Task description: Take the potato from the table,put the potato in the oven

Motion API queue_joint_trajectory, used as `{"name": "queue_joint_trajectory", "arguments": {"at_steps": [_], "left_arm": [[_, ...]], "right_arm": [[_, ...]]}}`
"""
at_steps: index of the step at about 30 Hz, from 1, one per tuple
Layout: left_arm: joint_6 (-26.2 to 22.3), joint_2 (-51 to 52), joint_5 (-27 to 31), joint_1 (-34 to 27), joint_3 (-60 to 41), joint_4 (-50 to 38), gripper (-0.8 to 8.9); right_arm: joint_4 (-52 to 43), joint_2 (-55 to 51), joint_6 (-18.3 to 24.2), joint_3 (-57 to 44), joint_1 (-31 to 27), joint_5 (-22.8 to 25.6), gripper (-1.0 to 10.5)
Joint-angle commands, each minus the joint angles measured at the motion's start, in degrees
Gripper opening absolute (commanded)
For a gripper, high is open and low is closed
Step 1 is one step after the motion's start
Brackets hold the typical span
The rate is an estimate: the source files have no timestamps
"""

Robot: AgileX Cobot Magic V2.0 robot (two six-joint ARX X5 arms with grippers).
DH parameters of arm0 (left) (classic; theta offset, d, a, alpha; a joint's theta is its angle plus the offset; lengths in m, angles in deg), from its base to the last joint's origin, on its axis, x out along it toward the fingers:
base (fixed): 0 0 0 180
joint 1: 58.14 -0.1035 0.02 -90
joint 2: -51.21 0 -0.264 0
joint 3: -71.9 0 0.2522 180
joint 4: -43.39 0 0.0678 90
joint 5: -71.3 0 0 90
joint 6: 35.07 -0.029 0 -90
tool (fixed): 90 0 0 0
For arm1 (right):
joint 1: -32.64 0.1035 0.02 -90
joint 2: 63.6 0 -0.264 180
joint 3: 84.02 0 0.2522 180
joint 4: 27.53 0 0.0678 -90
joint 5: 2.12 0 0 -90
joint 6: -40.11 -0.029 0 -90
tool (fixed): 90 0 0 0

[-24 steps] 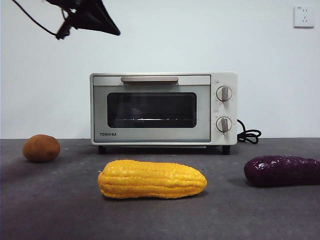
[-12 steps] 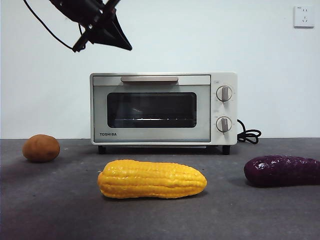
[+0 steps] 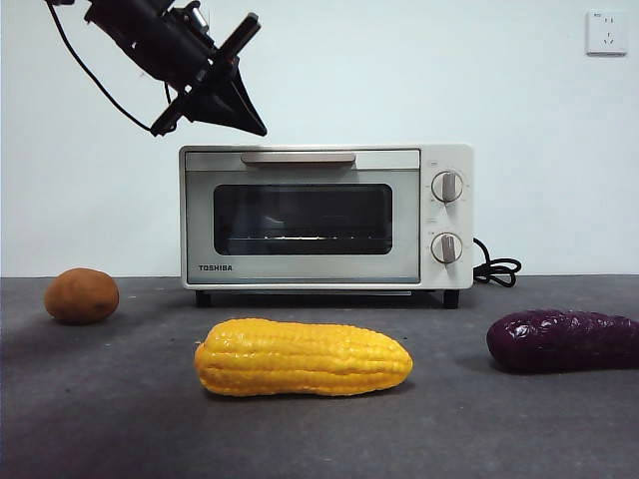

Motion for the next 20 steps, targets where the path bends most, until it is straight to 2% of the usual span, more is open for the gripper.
{"name": "queue_joint_trajectory", "arguments": {"at_steps": [1, 20], "left_arm": [[-0.13, -1.07, 0.13, 0.24, 0.15, -1.66, -0.06], [-0.87, -2.99, 2.99, 0.39, 0.31, 0.55, -0.06]], "right_arm": [[0.0, 0.15, 0.61, 0.15, 0.04, -0.28, -0.1], [0.44, 1.51, 0.66, 0.15, 0.04, -0.33, 0.0]]}}
